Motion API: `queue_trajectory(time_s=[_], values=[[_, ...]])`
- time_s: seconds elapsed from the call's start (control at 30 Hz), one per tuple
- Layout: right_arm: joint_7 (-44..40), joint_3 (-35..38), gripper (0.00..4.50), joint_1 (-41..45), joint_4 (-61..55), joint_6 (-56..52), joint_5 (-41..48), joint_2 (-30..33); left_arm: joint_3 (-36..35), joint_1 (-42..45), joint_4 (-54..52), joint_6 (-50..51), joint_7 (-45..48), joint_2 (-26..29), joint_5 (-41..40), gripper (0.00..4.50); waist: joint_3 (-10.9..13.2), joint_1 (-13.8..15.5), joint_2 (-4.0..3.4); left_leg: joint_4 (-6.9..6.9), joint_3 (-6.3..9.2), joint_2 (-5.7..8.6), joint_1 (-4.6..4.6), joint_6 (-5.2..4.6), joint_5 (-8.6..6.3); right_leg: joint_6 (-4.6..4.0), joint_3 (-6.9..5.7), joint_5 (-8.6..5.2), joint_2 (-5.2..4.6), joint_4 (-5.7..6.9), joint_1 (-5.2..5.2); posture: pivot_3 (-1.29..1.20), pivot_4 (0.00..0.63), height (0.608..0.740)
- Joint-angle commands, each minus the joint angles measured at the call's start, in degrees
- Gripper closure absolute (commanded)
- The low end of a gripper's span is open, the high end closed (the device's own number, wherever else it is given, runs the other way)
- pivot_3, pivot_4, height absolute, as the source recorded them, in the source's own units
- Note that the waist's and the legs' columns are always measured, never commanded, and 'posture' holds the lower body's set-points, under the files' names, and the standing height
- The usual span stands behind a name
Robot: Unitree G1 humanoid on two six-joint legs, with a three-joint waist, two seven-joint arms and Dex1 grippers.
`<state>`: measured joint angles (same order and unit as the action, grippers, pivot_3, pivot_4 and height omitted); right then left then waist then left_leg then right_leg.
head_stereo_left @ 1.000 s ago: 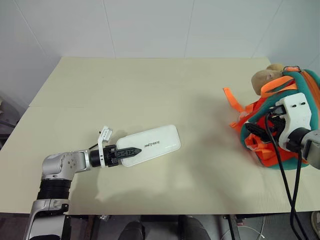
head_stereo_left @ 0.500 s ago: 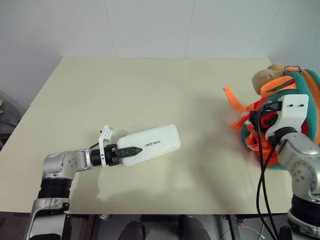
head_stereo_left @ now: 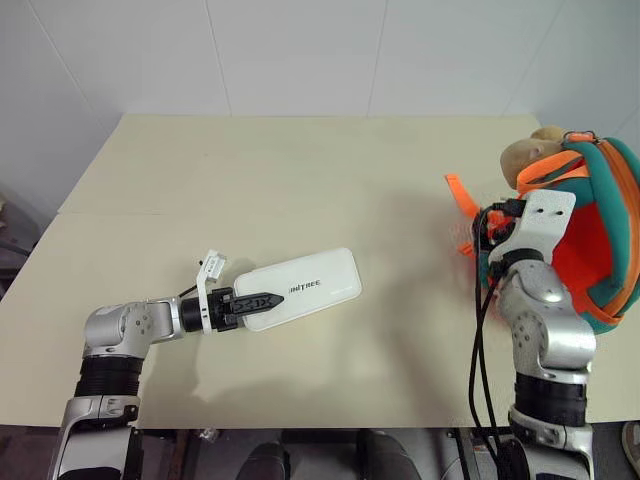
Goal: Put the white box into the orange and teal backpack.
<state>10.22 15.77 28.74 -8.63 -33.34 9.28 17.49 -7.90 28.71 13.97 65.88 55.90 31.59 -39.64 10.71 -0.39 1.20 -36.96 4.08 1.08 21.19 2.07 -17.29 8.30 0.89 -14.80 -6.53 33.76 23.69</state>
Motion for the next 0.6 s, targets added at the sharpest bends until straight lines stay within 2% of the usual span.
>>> queue_trajectory(time_s=[0.03,0.07,0.17,0.27,0.33,0.5,0.6], values=[[2.1,0.3,0.04,3.2,5.9,8.7,-4.5,1.4,0.0,-0.1,-0.1,0.0,-2.2,1.0,1.1,3.25,0.0,-0.1,0.0,0.02,0.0,0.0,0.0,0.01,0.0,0.0,0.0,0.0,0.0,0.0,0.01,0.0,0.15,0.74],[2.4,0.3,0.04,3.8,7.4,10.3,-5.4,1.4,0.0,-0.1,-0.1,0.0,-2.2,1.1,1.1,3.25,0.0,-0.1,0.0,0.02,-0.01,0.0,0.0,0.01,0.01,0.0,0.01,0.0,0.0,0.0,0.01,0.0,0.15,0.74],[2.3,0.4,0.63,6.8,13.6,16.1,-6.1,1.0,-0.6,-0.7,-0.8,0.1,-2.5,1.3,0.8,3.25,0.0,-0.3,-0.01,0.02,-0.01,0.0,0.01,0.03,0.02,0.0,0.01,0.0,-0.01,0.01,0.01,0.0,0.15,0.74],[0.9,0.0,1.74,8.4,16.5,19.1,-5.9,0.8,-1.3,-1.1,-1.4,0.4,-2.7,1.7,0.6,3.25,0.0,-0.6,-0.01,0.01,-0.01,0.01,0.0,0.03,0.02,0.01,0.02,0.0,-0.01,0.01,0.01,0.0,0.15,0.74],[-0.5,0.0,2.27,9.1,17.3,20.5,-5.2,0.8,-1.9,-1.6,-1.7,0.3,-2.8,2.3,0.5,3.25,0.0,-0.9,-0.01,0.02,0.01,0.0,0.01,0.04,0.03,0.01,0.01,0.0,0.0,0.02,0.01,0.0,0.15,0.74],[-11.6,-0.1,3.85,12.1,16.3,20.5,3.4,-0.2,-3.7,-3.0,-2.5,0.2,-3.3,3.9,0.2,3.25,0.0,-1.9,-0.04,0.04,-0.03,-0.02,-0.01,0.04,0.02,0.03,0.09,0.02,0.01,0.1,0.01,0.0,0.15,0.74],[-23.1,-1.7,3.85,14.3,11.5,12.0,13.6,0.4,-5.6,-3.6,-1.8,-0.9,-3.5,5.7,0.6,3.25,0.0,-2.6,-0.07,0.07,-0.03,-0.12,-0.05,0.04,0.02,0.02,0.08,0.01,0.1,0.1,0.02,0.0,0.15,0.74]])
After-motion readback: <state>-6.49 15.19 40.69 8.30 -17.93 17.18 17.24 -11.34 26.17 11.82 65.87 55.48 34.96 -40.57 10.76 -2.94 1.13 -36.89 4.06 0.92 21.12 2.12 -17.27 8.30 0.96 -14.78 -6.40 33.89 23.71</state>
